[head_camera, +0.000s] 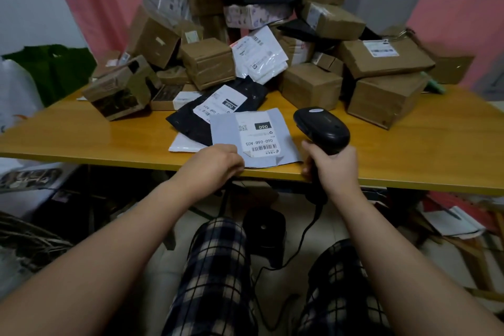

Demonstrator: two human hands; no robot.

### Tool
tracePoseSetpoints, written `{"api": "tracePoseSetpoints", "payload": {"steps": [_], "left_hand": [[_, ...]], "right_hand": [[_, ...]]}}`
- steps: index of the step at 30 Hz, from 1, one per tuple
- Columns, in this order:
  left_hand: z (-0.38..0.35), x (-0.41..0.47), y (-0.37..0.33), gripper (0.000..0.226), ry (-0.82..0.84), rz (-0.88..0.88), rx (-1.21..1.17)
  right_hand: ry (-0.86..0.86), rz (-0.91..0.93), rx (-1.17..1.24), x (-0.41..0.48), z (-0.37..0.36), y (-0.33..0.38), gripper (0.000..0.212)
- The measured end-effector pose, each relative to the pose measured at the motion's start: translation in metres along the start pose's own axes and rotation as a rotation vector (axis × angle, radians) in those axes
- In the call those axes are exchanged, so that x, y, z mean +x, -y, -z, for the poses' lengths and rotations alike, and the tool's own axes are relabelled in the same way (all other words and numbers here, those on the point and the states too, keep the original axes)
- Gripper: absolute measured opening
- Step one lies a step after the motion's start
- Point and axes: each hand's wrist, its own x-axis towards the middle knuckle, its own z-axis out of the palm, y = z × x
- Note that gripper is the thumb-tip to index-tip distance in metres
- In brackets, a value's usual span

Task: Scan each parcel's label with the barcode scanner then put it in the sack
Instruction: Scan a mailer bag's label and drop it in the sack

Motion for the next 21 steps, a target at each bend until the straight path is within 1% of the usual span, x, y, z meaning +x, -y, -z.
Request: {"api": "tracePoseSetpoints", "payload": {"steps": [1, 4, 5, 7, 9, 10, 11, 12, 13, 14, 15, 16, 18, 19, 21], "left_hand": [[0.002, 0.002, -0.006, 0.021, -0.012, 0.013, -0.033], [0.005, 0.021, -0.036, 0.022, -0.13, 0.122, -0.167], [0.006, 0.032, -0.046, 0.023, -0.12, 0.151, -0.224], [0.005, 0.053, -0.06, 0.03, -0.005, 0.155, -0.282], [0.009, 0.071, -0.055, 0.032, 0.035, 0.159, -0.203], [0.01, 0.079, -0.046, 0.035, 0.03, 0.2, -0.133], [0.013, 0.085, -0.037, 0.047, 0.056, 0.285, -0.058], [0.015, 0.089, -0.028, 0.066, 0.116, 0.39, -0.004], [0.018, 0.091, -0.022, 0.085, 0.19, 0.498, 0.003], [0.02, 0.093, -0.018, 0.098, 0.242, 0.587, -0.014], [0.022, 0.094, -0.016, 0.104, 0.269, 0.635, -0.034], [0.022, 0.096, -0.013, 0.102, 0.274, 0.653, -0.057], [0.022, 0.095, -0.009, 0.086, 0.205, 0.665, -0.157], [0.021, 0.093, -0.007, 0.082, 0.134, 0.681, -0.243], [0.017, 0.087, -0.004, 0.085, -0.027, 0.743, -0.429]], "right_hand": [[0.001, 0.003, 0.006, 0.0, 0.001, 0.0, 0.02], [-0.016, 0.013, 0.029, -0.003, 0.003, -0.002, 0.013], [-0.033, 0.018, 0.034, -0.004, 0.004, -0.003, 0.013], [-0.073, 0.023, 0.047, -0.004, 0.005, -0.005, 0.015], [-0.073, 0.001, 0.047, -0.002, 0.006, -0.006, 0.018], [-0.059, -0.014, 0.045, -0.001, 0.006, -0.006, 0.017], [-0.047, -0.026, 0.045, 0.001, 0.006, -0.006, 0.017], [-0.042, -0.034, 0.048, 0.002, 0.006, -0.005, 0.017], [-0.038, -0.042, 0.052, 0.003, 0.005, -0.005, 0.018], [-0.034, -0.05, 0.059, 0.004, 0.005, -0.004, 0.017], [-0.028, -0.061, 0.067, 0.005, 0.004, -0.004, 0.014], [-0.02, -0.075, 0.079, 0.006, 0.004, -0.003, 0.013], [-0.008, -0.104, 0.103, 0.008, 0.004, -0.002, 0.018], [-0.005, -0.118, 0.112, 0.009, 0.004, -0.001, 0.02], [0.001, -0.136, 0.12, 0.01, 0.003, 0.0, 0.022]]}}
